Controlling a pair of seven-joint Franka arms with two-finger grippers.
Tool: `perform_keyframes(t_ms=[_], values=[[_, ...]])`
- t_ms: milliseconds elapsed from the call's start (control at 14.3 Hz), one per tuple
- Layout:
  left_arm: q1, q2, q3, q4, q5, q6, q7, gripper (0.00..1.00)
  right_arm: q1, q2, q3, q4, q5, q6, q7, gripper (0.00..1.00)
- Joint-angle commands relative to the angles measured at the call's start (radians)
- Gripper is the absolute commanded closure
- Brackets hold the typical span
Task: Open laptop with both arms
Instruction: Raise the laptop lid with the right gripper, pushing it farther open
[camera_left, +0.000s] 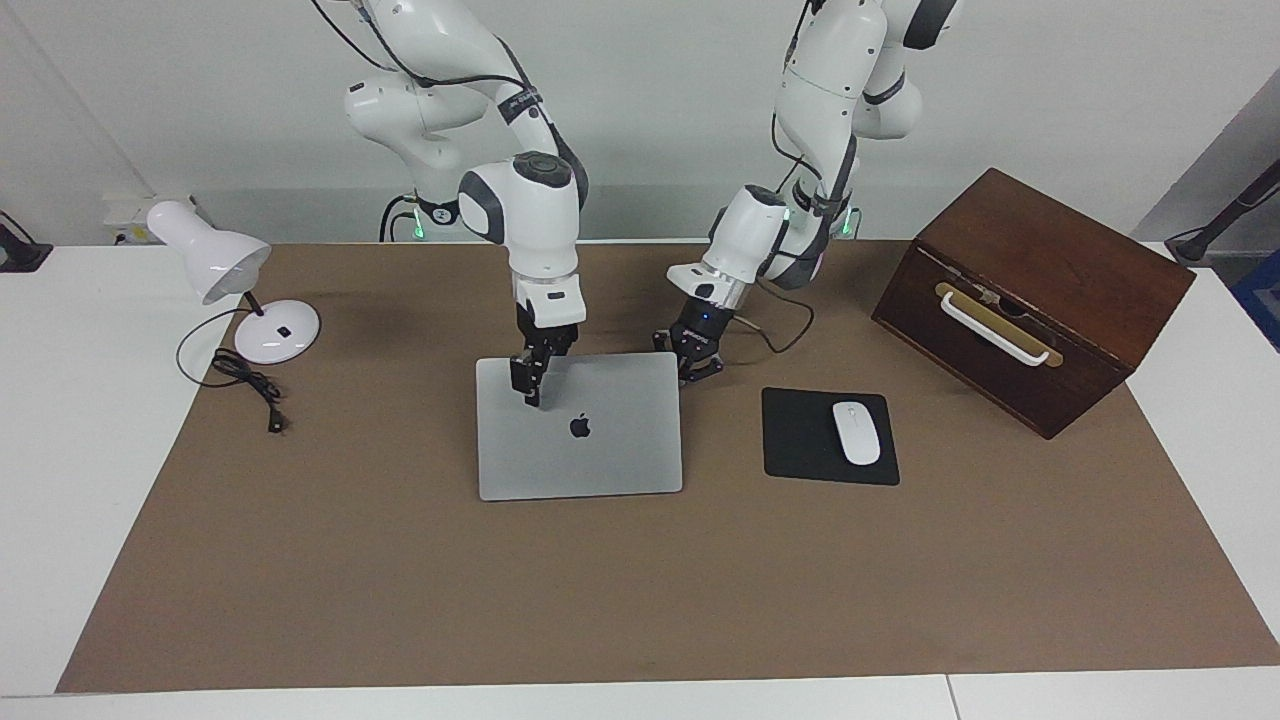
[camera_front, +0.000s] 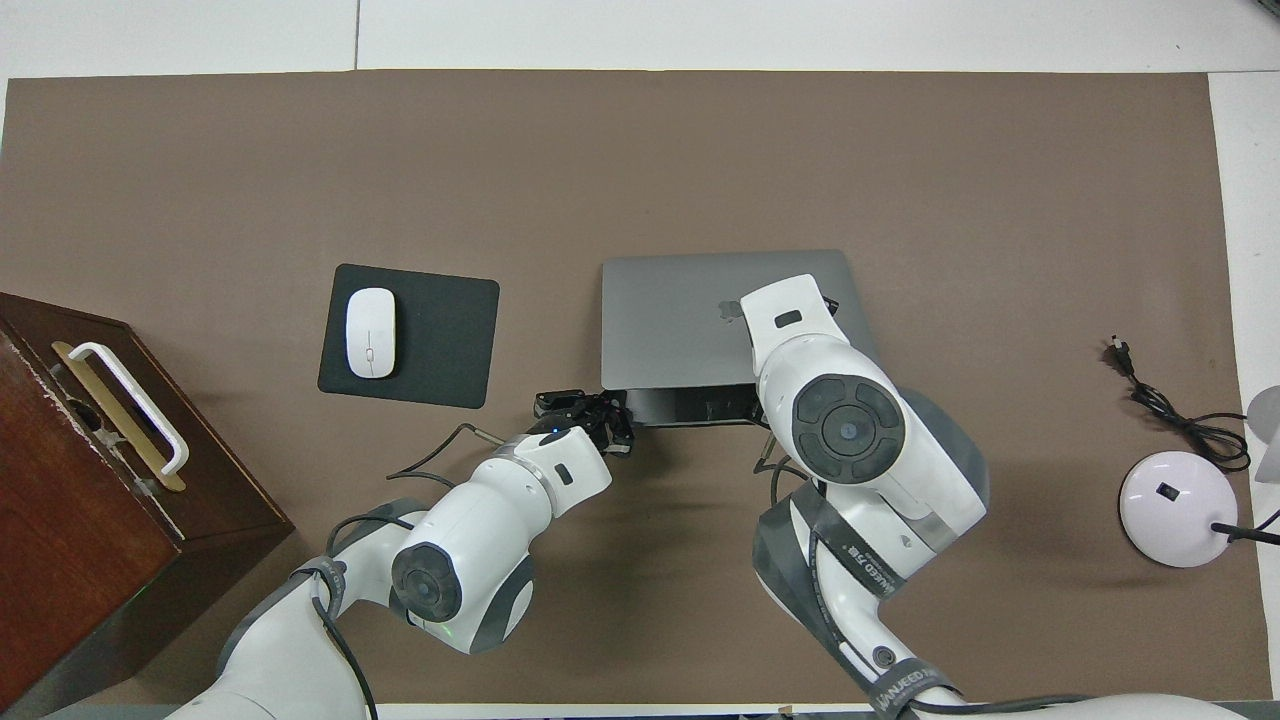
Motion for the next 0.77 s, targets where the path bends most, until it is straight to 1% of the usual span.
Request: perform_keyframes(t_ms=[0, 279, 698], values=[[0.0, 0.059, 0.017, 0.014, -0.006, 0.009, 0.04, 1.0, -0.022, 0.042, 0.006, 0.052, -0.029, 0.022, -0.01, 0.2], [0.0, 0.066, 0.017, 0.014, -0.006, 0.009, 0.051, 1.0, -0.028, 0.043, 0.006, 0.062, -0.029, 0.023, -0.009, 0.2], [0.0, 0.068, 0.017, 0.014, -0.006, 0.009, 0.054, 1.0, -0.034, 0.065, 0.006, 0.106, -0.027, 0.019, -0.009, 0.2]])
